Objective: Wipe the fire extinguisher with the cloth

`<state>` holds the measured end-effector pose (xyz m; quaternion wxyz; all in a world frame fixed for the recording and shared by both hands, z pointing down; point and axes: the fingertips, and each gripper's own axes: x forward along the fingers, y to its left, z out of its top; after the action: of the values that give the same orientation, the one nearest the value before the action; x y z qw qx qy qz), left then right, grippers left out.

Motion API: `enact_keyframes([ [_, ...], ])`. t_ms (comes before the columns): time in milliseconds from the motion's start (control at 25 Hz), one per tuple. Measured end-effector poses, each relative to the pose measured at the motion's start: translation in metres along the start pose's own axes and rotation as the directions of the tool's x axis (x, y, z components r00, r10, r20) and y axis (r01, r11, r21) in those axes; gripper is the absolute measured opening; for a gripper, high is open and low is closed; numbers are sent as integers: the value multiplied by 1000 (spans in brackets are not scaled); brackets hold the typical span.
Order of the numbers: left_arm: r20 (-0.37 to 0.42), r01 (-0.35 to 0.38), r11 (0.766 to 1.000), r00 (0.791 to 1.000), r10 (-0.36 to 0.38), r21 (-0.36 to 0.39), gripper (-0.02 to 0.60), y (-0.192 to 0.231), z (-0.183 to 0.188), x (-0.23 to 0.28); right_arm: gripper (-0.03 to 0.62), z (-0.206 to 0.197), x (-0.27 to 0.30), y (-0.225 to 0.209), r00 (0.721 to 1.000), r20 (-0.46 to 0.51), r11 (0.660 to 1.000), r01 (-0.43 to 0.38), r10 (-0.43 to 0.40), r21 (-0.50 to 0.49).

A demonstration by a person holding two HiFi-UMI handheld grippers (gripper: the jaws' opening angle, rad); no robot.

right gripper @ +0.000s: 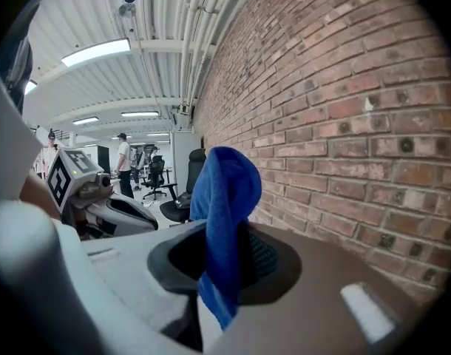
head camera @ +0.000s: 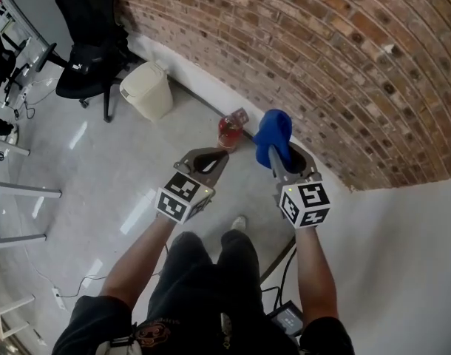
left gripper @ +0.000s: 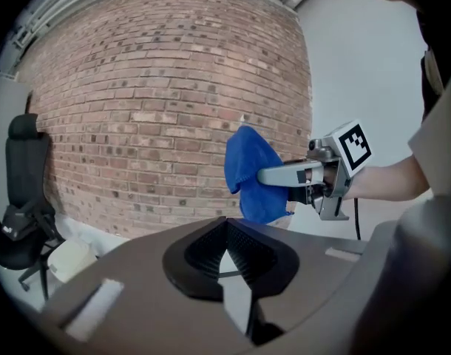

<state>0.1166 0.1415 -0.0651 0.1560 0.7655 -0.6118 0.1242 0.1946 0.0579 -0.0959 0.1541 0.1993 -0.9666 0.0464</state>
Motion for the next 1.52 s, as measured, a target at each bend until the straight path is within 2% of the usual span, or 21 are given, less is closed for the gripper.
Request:
enact_keyframes([
  [120,-46,-61,998,997,62,16,6,16,-11,29,84,-19,32,-30,998,-17,998,-56,56,5],
  [280,-91,-116,993,989,116,4,6,44,-36,56,84,-58,79,-45,990,-77,993,-122,122,2],
  [400,-114,-127,992,986,125,-7,6,74,-65,82,84,-97,125,-52,980,-139,989,-146,142,-18],
  [560,-152,-110,994,982,109,3,6,116,-123,121,83,-167,199,-57,961,-230,986,-164,152,-33],
  [720,-168,-93,996,982,91,-8,6,158,-184,173,83,-240,268,-68,918,-341,974,-223,202,-26],
  [880,-153,-85,996,985,85,8,6,198,-233,222,83,-298,333,-73,876,-384,947,-322,291,-17],
  [960,-136,-71,997,988,73,23,6,208,-249,239,83,-324,351,-73,852,-407,923,-382,330,-50],
  [1040,-111,-47,998,993,51,38,6,212,-261,251,83,-342,364,-75,834,-438,893,-429,336,-132],
  [1120,-90,-29,998,995,33,50,6,215,-273,260,83,-351,375,-83,834,-443,874,-446,328,-192],
  [1160,-85,-23,998,996,28,57,6,216,-279,264,83,-352,381,-90,840,-436,876,-440,323,-198],
  [1360,-73,-34,993,996,43,117,6,223,-303,281,81,-365,411,-133,886,-382,916,-354,264,-188],
  [1520,-39,-69,992,997,73,104,6,229,-315,286,81,-389,433,-175,918,-359,957,-240,170,-162],
])
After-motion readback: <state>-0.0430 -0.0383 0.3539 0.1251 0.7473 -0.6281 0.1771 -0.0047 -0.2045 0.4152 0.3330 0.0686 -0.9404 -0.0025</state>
